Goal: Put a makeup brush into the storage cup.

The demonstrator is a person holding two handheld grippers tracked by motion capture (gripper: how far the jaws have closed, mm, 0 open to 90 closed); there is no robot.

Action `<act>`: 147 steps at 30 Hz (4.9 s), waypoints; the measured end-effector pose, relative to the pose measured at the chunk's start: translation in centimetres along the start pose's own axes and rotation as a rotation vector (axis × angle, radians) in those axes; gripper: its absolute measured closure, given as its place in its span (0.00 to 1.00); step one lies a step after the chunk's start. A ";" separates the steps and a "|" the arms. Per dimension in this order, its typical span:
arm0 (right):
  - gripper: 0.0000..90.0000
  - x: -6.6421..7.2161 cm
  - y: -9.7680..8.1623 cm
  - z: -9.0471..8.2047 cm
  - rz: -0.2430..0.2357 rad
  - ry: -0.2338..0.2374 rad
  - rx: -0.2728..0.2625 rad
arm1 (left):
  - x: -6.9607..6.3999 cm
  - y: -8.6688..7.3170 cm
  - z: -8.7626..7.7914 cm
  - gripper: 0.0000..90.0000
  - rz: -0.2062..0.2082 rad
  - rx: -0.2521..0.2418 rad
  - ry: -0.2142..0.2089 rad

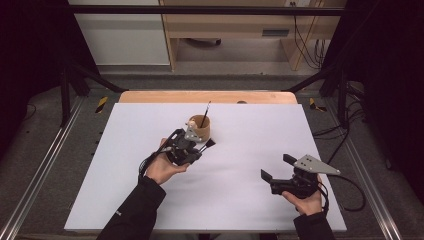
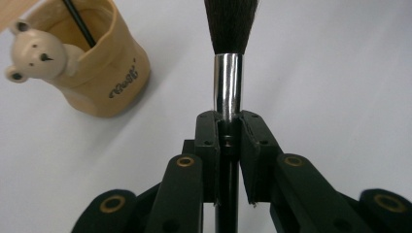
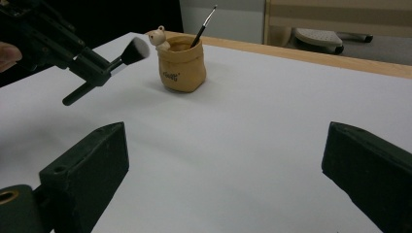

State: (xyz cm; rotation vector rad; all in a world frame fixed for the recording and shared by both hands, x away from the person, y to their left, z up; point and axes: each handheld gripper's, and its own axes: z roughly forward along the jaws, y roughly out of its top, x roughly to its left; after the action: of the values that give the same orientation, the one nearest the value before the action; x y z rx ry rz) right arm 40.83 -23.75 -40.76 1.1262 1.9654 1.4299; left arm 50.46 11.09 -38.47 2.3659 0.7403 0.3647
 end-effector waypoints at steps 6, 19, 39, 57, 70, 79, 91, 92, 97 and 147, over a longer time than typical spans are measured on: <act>0.04 0.0 0.0 0.0 0.000 -0.001 0.002 | 0.3 -0.5 -0.9 0.87 -0.041 -0.084 0.040; 0.04 0.0 0.0 0.0 -0.001 -0.004 0.003 | 0.1 -0.8 -2.3 0.87 -0.132 -0.269 0.102; 0.04 0.0 -0.1 0.0 -0.004 -0.005 0.002 | -0.2 -0.2 -3.9 0.87 -0.187 -0.445 0.167; 0.04 0.0 0.0 -0.1 -0.007 -0.006 -0.003 | 0.3 1.4 -4.4 0.87 -0.231 -0.545 0.204; 0.04 -0.2 0.0 -0.2 -0.008 -0.011 -0.004 | 1.3 2.5 -4.4 0.87 -0.262 -0.585 0.220; 0.04 -0.2 0.0 -0.3 0.005 -0.011 -0.008 | 1.6 3.6 -4.0 0.87 -0.264 -0.595 0.223; 0.04 -0.3 0.0 -0.5 0.006 -0.012 -0.016 | 2.3 5.1 -2.8 0.87 -0.266 -0.587 0.253; 0.04 -0.4 0.0 -0.5 0.005 -0.011 -0.016 | 2.4 5.2 -2.7 0.87 -0.270 -0.587 0.255; 0.04 -0.4 0.0 -0.5 0.007 -0.010 -0.014 | 3.0 5.5 -2.3 0.87 -0.282 -0.590 0.260; 0.04 -0.7 0.1 -0.7 0.008 -0.014 -0.020 | 6.5 7.4 3.6 0.87 -0.285 -0.530 0.286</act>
State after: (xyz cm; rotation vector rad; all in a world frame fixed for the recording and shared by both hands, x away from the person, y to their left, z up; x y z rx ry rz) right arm 40.68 -24.70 -40.49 1.1336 1.9347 1.4396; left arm 60.28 8.45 -36.04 1.7046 0.9601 0.6891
